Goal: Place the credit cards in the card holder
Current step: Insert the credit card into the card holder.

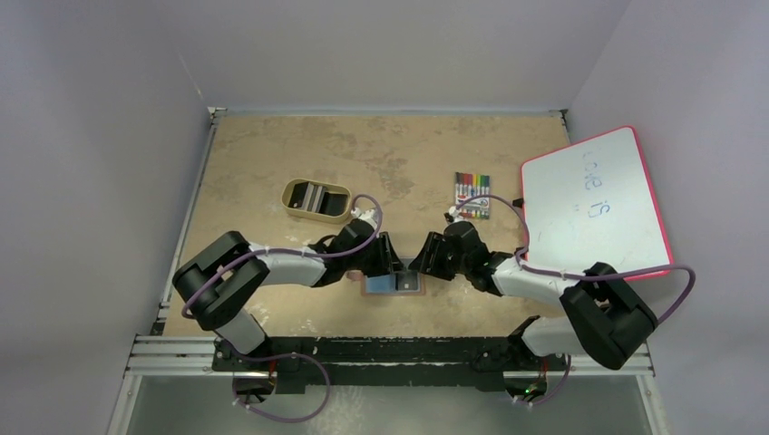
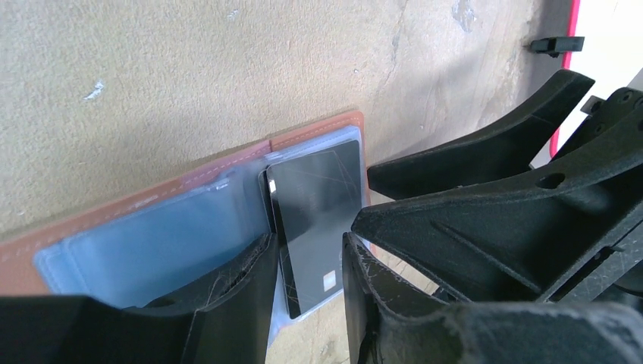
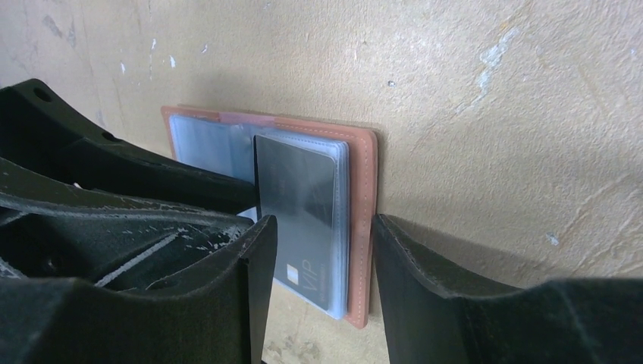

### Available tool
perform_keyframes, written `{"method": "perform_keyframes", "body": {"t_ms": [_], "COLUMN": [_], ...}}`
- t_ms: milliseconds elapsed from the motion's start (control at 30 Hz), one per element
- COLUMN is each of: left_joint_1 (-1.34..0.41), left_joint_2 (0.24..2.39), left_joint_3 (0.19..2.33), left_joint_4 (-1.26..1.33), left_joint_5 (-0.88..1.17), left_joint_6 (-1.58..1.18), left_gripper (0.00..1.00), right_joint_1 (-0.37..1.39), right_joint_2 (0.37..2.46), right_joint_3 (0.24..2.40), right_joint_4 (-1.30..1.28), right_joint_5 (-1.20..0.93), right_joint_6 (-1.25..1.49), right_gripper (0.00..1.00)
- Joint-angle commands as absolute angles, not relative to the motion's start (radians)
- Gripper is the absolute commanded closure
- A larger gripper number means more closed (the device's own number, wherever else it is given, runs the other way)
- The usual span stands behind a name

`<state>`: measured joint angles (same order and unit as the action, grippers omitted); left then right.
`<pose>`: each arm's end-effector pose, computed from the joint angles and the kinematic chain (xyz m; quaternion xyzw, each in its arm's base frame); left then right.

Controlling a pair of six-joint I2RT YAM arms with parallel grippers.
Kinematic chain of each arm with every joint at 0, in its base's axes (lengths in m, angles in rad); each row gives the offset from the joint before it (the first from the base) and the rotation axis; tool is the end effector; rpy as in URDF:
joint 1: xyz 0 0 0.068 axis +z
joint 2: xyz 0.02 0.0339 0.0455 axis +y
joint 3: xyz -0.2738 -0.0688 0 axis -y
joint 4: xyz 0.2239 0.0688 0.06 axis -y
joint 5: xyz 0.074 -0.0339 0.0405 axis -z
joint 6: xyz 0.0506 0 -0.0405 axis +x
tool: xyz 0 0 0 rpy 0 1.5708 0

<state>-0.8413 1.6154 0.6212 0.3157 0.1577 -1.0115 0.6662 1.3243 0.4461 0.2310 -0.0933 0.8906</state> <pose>0.1947 -0.2298 0.1542 -0.0426 0.8989 -0.3866 0.2016 0.1870 0.1530 0.1700 0.0795 0.8910 0.3422 0.2876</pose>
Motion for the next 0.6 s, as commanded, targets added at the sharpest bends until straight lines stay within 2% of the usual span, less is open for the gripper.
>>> {"method": "perform_keyframes", "body": {"t_ms": [0, 367, 567], "left_joint_1": [-0.853, -0.852, -0.852], "left_joint_2": [1.529, 1.331, 1.295], "left_joint_3": [0.685, 0.703, 0.694], "left_joint_4": [0.256, -0.193, -0.383], "left_joint_5": [0.073, -0.164, -0.284], "left_joint_6": [-1.005, -0.922, -0.914], "left_gripper": [0.64, 0.56, 0.51], "right_joint_1": [0.670, 0.670, 0.671], "right_joint_2": [1.295, 1.314, 1.339], "right_joint_3": [0.431, 0.435, 0.439], "right_joint_4": [0.246, 0.270, 0.287], "right_joint_5": [-0.104, -0.138, -0.166], "right_joint_6": [0.906, 0.891, 0.874], "right_gripper": [0.49, 0.51, 0.51]}}
